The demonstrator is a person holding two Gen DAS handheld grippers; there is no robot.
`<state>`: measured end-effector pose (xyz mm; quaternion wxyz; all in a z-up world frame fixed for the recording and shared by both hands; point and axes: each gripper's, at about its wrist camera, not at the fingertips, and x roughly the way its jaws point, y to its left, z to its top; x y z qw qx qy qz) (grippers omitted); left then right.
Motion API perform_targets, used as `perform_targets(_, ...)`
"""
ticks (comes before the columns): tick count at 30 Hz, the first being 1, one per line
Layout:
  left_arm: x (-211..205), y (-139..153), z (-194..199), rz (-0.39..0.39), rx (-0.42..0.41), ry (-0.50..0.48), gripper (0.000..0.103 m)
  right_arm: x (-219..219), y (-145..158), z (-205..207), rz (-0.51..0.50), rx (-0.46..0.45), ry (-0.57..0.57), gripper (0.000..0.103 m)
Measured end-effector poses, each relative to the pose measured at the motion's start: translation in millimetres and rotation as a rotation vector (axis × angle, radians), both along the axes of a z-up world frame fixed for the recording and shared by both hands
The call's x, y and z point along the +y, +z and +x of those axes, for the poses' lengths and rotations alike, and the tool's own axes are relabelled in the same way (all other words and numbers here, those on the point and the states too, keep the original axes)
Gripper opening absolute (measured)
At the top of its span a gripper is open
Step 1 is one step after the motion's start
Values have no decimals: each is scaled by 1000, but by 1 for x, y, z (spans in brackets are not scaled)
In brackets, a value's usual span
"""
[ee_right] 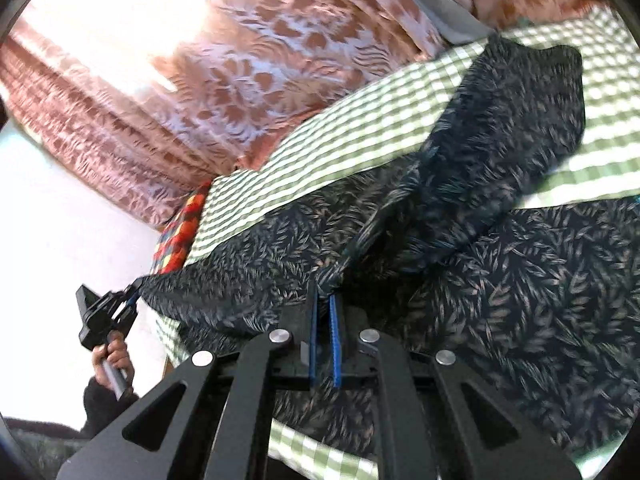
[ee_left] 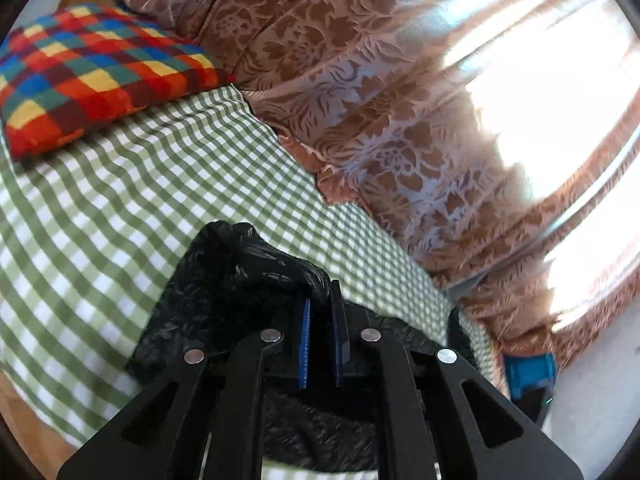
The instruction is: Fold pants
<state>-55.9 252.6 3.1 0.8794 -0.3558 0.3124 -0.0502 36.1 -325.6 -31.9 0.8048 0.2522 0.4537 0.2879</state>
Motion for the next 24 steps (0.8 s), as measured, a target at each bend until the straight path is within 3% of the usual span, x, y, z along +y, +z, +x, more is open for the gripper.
perform_targets(3, 4, -31, -12, 20, 91, -11, 8, 1, -1, -21, -44, 13, 47, 4)
perform_targets(7, 4, -75, -19, 31, 216, 3, 8, 15, -31, -40, -138, 79, 87, 4)
perform_targets(10, 4, -81, -24, 27, 217, 7, 8, 16, -51, -44, -165, 121, 80, 4)
perform_targets(15, 4, -67, -31, 44, 187, -1, 8, 17, -40, -47, -162, 97, 81, 4)
perform_targets(18, 2, -83, -34, 61, 237, -2, 8, 22, -34, -48, -177, 85, 109, 4)
perform_targets(20, 1, -93, -34, 63, 252, -2, 8, 24, -48, -47, -207, 126, 122, 4)
perform_targets(24, 9, -92, -36, -6, 235, 19, 14, 22, -59, -46, -187, 151, 106, 4)
